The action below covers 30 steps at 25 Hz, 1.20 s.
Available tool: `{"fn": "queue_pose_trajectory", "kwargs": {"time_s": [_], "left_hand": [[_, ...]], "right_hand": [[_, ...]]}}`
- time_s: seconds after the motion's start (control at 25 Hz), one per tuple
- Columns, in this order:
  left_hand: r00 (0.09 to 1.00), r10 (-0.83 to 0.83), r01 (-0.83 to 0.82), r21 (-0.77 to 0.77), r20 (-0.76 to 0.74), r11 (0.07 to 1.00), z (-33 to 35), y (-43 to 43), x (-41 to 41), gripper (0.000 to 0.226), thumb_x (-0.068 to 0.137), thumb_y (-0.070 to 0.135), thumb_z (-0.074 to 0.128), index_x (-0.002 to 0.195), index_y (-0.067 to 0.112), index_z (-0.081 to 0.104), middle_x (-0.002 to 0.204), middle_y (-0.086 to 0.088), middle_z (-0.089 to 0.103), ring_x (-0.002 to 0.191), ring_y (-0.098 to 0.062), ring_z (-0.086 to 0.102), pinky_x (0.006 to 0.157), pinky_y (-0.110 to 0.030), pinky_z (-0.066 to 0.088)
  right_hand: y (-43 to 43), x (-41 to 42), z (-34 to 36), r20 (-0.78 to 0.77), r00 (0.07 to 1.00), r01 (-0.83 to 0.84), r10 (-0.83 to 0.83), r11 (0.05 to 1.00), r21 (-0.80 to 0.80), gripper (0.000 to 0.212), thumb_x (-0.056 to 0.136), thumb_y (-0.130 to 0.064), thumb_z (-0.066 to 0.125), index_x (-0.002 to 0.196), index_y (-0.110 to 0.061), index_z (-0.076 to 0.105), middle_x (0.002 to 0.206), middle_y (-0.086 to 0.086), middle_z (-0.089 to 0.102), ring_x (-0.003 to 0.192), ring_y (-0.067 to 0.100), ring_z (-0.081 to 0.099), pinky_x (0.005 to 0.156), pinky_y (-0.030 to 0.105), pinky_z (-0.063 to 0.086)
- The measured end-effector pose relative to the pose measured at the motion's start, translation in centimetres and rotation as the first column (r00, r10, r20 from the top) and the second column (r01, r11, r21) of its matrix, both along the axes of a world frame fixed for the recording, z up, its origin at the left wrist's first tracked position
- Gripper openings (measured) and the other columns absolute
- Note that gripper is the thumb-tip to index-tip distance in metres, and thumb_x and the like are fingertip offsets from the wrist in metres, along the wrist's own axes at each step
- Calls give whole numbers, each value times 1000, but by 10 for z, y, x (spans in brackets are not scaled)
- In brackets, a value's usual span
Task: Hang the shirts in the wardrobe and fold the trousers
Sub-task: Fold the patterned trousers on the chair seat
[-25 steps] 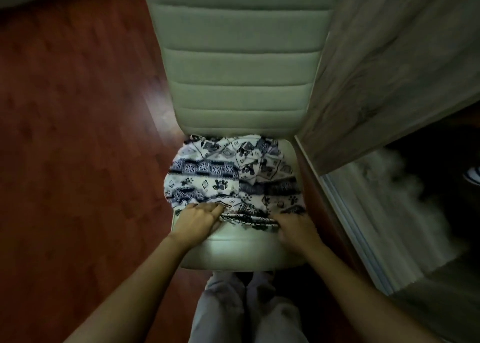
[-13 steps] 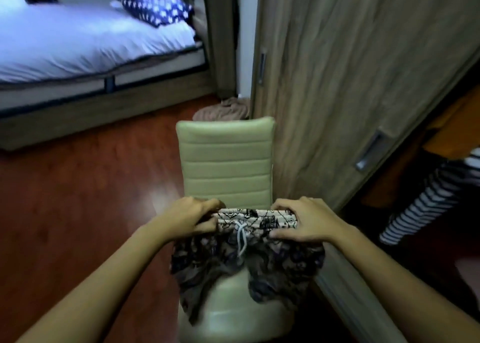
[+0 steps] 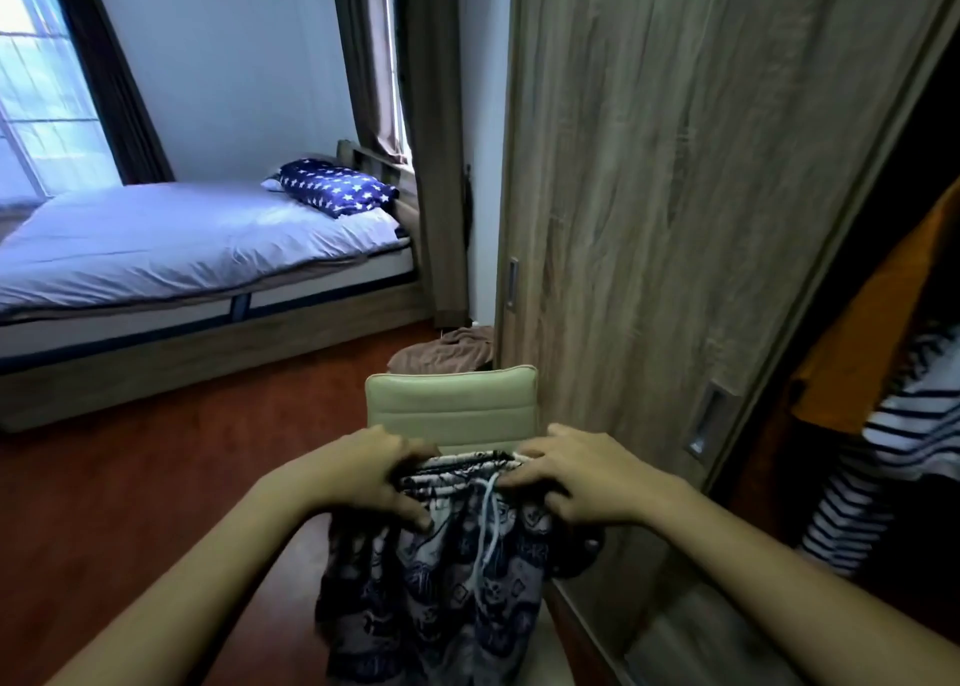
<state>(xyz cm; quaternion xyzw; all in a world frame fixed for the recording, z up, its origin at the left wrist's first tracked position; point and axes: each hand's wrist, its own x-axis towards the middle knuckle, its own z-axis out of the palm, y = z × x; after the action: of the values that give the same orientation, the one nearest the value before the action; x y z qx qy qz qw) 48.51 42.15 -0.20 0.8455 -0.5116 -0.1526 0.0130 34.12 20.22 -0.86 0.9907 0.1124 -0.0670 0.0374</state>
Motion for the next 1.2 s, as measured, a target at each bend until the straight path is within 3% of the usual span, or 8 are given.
{"fn": "queue_pose_trajectory", "kwargs": {"time_s": [0.16, 0.36, 0.6, 0.84, 0.92, 1.0, 1.08, 1.2], "left_hand": [[997, 45, -29, -212, 68, 977, 3, 0, 17, 29, 79, 33, 69, 106, 22, 65, 71, 16, 53, 66, 1, 51, 63, -15, 37], [976, 215, -212, -453, -45, 866, 9, -33, 9, 19, 79, 34, 70, 88, 17, 72, 68, -1, 62, 64, -2, 52, 64, -21, 34], [874, 167, -421, -541, -456, 728, 21, -58, -11, 18, 87, 13, 61, 98, 16, 75, 68, 7, 64, 55, 9, 49, 56, -8, 40], [965, 165, -243, -455, -203, 857, 27, -60, -21, 33, 77, 52, 67, 99, 28, 71, 65, 10, 60, 60, 7, 48, 57, -9, 35], [991, 115, -135, -437, -72, 889, 23, -63, -24, 43, 72, 41, 75, 111, 28, 65, 82, 6, 68, 72, 0, 53, 61, -11, 36], [999, 22, -37, -420, -41, 907, 14, -70, -21, 52, 68, 29, 71, 118, 19, 59, 99, -2, 69, 86, -14, 60, 75, -26, 45], [993, 41, -4, -328, 107, 945, 9, -76, -21, 50, 73, 30, 61, 120, 14, 51, 114, -8, 64, 101, -25, 60, 82, -36, 48], [872, 126, -37, -192, 473, 981, 1, -82, -32, 30, 90, 28, 45, 116, 14, 44, 116, -7, 62, 107, -29, 58, 88, -41, 41]], "right_hand": [[-2, 14, -4, -156, 967, 247, -200, 881, 404, 65, 80, -13, 60, 138, -34, 41, 116, -9, 46, 113, 11, 45, 90, 23, 37], [17, 33, 7, -489, 780, 530, -389, -5, 848, 64, 81, 9, 48, 138, -18, 41, 56, -2, 55, 38, 3, 41, 40, 14, 32], [20, 46, 29, -491, 789, 470, -369, -154, 869, 40, 84, 6, 46, 109, -23, 57, 88, -3, 59, 63, -1, 56, 52, 11, 50], [18, 33, 32, -477, 822, 378, -311, -329, 866, 47, 75, 24, 21, 80, -12, 50, 68, 6, 57, 65, 14, 51, 52, 17, 43], [15, 29, 26, -423, 836, 373, -349, -204, 905, 39, 75, 18, 34, 96, -5, 56, 72, 9, 58, 64, 15, 49, 56, 21, 39], [0, 24, 14, -235, 853, 420, -466, 344, 840, 58, 77, 2, 59, 133, -4, 42, 104, 14, 56, 81, 19, 56, 75, 30, 47], [-15, 18, 1, 24, 892, 416, -452, 840, 349, 75, 80, -23, 68, 144, -16, 28, 127, 14, 44, 106, 29, 54, 89, 37, 44], [-19, 8, -5, 293, 888, 347, -354, 935, 79, 42, 90, -32, 53, 129, -24, 40, 122, 8, 43, 108, 33, 53, 77, 42, 47]]}}
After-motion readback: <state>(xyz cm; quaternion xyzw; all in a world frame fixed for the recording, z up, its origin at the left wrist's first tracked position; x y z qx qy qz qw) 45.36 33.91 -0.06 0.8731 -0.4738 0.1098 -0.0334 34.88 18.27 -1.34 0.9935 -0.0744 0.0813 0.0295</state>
